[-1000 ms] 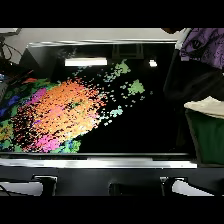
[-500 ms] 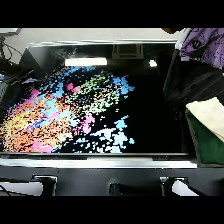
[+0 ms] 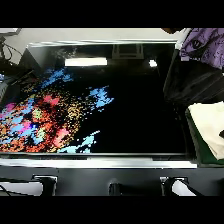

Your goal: Fold the clothes and pants, and hang the long-sleeved shirts on hangers.

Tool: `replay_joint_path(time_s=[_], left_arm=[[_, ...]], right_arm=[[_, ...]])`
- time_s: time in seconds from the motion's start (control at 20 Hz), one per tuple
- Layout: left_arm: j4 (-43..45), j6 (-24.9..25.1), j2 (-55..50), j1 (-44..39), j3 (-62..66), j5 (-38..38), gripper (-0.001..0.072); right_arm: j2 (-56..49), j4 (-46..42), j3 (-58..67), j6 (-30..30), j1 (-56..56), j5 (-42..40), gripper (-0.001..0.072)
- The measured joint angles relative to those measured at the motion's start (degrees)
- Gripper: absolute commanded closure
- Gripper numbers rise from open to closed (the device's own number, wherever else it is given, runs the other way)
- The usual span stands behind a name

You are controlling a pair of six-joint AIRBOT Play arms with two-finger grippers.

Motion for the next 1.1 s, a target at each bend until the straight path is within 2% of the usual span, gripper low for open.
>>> replay_joint_path(time_s=[0.05,0.15,0.3,0.4,0.5,0.6,0.7,0.8,0.85,0.95,1.1], left_arm=[[0.02,0.00,0.00,0.00,0.00,0.00,0.0692],[0.02,0.00,0.00,0.00,0.00,0.00,0.0692],[0.00,0.00,0.00,0.00,0.00,0.00,0.0692],[0.00,-0.02,0.00,0.00,0.00,-0.07,0.0692],[0.00,0.00,0.00,0.00,0.00,-0.42,0.0692],[0.00,0.00,0.00,0.00,0.00,-0.81,0.0692],[0.02,0.31,0.00,0.00,0.00,-1.11,0.0692],[0.09,1.44,0.02,-0.17,0.00,-1.27,0.0692],[0.15,2.23,0.07,-0.35,0.00,-1.29,0.0693],[0.24,4.22,0.22,-1.18,-0.02,-0.57,0.0693],[1.46,7.74,0.70,-3.87,-0.63,0.90,0.0693]], right_arm=[[0.00,-0.26,-0.72,0.46,0.00,0.26,0.0674],[0.00,-0.59,-1.88,1.31,0.00,0.37,0.0625],[0.00,-0.72,-2.86,1.81,0.00,-0.09,0.0611],[0.02,-1.09,-3.15,1.92,0.00,-1.70,0.0330],[0.02,-1.01,-3.26,1.22,-0.02,-2.56,0.0316],[0.02,-0.42,-2.56,-0.39,-0.02,-3.19,0.0343],[0.20,3.69,-0.09,-3.32,0.00,-1.75,0.0537],[0.42,13.29,3.69,-7.61,0.26,2.56,0.0657],[0.55,19.56,5.68,-10.40,1.03,5.70,0.0681],[0.68,29.88,8.96,-16.24,4.76,11.74,0.0681],[0.74,38.42,11.67,-23.89,15.45,18.84,0.0681]])
